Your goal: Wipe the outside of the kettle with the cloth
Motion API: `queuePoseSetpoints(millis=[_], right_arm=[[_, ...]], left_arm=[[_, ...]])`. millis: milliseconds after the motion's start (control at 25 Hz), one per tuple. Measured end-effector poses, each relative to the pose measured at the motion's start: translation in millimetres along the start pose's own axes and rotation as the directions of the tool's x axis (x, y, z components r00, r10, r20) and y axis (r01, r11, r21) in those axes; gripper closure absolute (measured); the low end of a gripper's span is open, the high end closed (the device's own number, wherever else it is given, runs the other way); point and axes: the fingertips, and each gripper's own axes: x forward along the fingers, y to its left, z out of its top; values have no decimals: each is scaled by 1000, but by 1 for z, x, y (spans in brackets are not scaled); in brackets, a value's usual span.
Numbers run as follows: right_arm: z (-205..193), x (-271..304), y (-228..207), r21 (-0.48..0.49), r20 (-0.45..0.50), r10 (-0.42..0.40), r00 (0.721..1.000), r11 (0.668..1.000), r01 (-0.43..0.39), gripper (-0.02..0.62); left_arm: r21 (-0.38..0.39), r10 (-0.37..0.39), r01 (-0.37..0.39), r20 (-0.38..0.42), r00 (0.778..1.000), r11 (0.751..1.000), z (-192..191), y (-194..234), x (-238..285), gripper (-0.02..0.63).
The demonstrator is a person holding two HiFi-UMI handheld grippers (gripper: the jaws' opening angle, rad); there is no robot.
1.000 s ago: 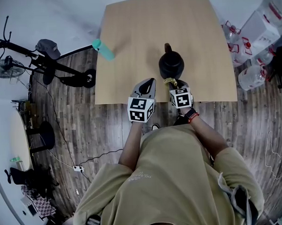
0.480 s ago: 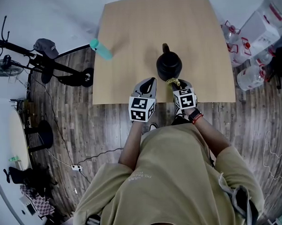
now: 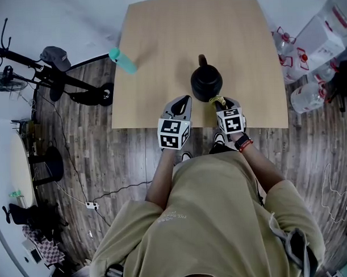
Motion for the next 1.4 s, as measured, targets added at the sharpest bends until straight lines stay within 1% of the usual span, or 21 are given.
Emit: queuePoseSetpoints(millis=[400, 640, 760, 920, 1080, 1280, 1400], right_arm=[[1, 9, -24, -58, -26, -34, 999, 998, 33, 480], [1, 20, -37, -115, -39, -54, 998, 992, 50, 480], [5, 22, -41, -123, -30, -58, 998, 991, 54, 480], [2, 21, -40, -86, -31, -60, 998, 995, 57, 480], [-5, 17, -32, -21, -36, -66, 997, 998, 65, 480], [-22, 12, 6, 21, -51, -18, 999, 1000, 19, 480], [-28, 15, 31, 69, -34, -1, 999, 998, 3, 480]], left_arm=[[-14, 17, -17, 2, 1000, 1000, 0, 5, 6, 581], [-17, 18, -18, -4, 1000, 1000, -2, 7, 8, 581], [-20, 22, -22, -5, 1000, 1000, -2, 10, 6, 581], [-25, 33, -33, -7, 999, 999, -4, 20, 1, 581], [-23, 31, -31, -7, 1000, 999, -6, 28, -2, 581], [-14, 18, -18, -12, 1000, 1000, -7, 34, -7, 581], [-9, 14, -14, -14, 1000, 1000, -8, 39, -11, 581]])
